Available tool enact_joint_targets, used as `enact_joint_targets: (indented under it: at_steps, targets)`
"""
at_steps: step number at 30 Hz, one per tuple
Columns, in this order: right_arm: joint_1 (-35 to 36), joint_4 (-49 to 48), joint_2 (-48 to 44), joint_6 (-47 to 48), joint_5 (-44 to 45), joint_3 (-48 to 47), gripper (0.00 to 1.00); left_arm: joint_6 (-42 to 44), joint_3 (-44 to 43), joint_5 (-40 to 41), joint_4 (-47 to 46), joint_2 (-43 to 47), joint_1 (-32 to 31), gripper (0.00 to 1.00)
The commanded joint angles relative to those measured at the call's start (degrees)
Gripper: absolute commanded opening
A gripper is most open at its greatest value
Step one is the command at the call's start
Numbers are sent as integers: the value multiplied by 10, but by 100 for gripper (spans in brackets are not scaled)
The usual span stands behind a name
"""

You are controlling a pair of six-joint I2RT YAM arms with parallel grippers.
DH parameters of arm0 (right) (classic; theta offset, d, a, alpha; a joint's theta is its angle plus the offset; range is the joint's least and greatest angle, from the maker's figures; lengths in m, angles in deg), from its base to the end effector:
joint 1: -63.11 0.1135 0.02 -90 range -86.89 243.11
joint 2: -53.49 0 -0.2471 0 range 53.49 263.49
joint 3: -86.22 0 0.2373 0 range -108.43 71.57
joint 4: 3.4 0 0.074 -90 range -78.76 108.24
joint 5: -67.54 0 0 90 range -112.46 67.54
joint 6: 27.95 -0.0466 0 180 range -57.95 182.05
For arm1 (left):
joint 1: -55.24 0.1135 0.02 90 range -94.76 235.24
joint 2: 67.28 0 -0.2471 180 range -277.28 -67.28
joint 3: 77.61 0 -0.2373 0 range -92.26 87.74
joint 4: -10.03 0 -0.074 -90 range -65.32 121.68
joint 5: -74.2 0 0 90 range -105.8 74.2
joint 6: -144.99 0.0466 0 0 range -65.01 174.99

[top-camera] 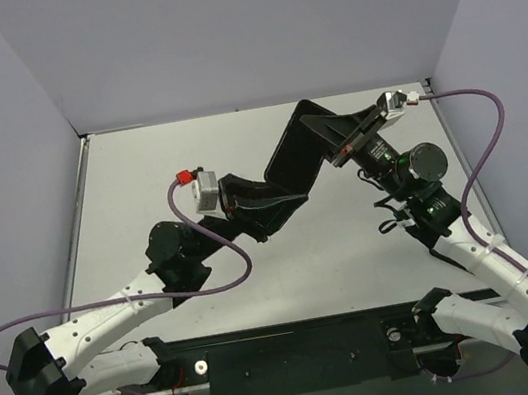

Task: Take the phone out of the phone case
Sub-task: Remove the phone case from the phone.

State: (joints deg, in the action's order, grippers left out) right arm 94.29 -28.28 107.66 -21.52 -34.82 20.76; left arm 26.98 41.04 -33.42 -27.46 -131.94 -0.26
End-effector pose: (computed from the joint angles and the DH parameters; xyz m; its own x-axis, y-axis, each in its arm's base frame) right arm 0.1698 0.1144 0.4308 -0.5929 0.7758 -0.2159 -0.5749 -0.2201 0.7880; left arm 0.1295 -0.2133 0.3896 -0.1546 -0.5654 -0.8102 0.9681 0.0770 -0.2384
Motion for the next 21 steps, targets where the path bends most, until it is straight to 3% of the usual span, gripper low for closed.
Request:
enact_joint_targets:
  at_steps: [1, 6, 13, 16, 21]
  targets:
    - [-5, -27, 24, -100, -3, -19, 0, 180, -23, -90, 87, -6, 28, 0]
    - [3, -102, 38, -164, -6, -4, 0, 82, -11, -46, 46, -36, 87, 0]
    - [-10, -118, 30, -149, -1, 2, 0, 46, -9, -9, 81, -40, 98, 0]
    - [-20, -232, 66, -199, -7, 8, 0, 6, -10, 58, 167, -30, 101, 0]
    - [-12, -200, 59, -157, -37, -9, 0, -165, -1, 152, 270, -2, 130, 0]
